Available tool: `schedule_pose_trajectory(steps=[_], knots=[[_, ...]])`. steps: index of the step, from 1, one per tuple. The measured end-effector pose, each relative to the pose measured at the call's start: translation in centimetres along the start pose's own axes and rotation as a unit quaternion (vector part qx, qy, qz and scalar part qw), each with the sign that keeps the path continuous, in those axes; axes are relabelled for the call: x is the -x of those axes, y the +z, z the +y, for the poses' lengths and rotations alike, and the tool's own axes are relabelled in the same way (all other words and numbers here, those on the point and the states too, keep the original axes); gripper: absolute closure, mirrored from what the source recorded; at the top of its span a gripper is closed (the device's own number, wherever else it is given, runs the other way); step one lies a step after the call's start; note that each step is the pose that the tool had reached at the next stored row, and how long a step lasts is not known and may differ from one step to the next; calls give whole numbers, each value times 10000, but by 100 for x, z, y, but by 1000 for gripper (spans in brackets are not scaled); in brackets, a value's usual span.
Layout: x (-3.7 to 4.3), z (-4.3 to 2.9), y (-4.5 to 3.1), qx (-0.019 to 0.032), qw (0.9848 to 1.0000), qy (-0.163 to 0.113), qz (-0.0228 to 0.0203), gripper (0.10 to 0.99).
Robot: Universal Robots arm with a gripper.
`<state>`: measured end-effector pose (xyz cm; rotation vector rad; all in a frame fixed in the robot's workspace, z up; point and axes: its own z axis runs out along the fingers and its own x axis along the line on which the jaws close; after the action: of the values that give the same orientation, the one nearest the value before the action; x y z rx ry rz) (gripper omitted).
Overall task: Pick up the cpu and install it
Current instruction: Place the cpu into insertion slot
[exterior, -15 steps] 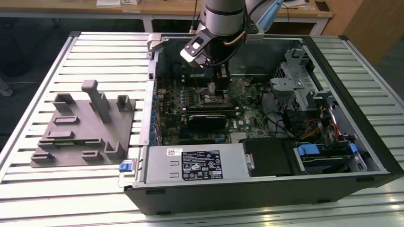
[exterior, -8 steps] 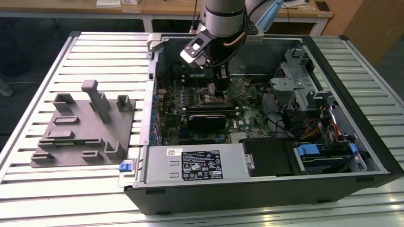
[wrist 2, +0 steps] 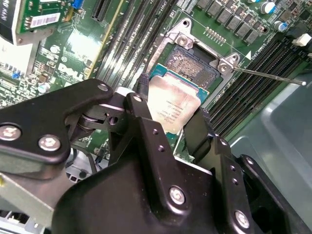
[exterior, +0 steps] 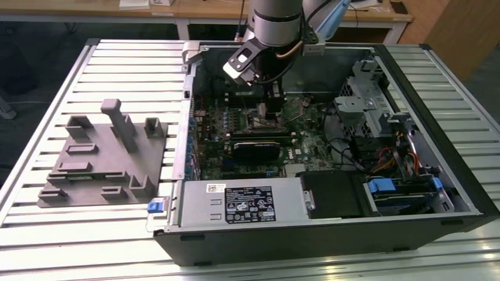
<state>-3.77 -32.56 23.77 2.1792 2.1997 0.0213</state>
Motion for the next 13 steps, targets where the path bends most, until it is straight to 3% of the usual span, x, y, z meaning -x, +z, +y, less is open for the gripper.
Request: schedule_pose_trajectory(steps=[6, 13], knots=[[-49, -1, 45, 2, 10000, -1, -19, 549], [-53, -11, 127, 45, 10000, -12, -44, 549]])
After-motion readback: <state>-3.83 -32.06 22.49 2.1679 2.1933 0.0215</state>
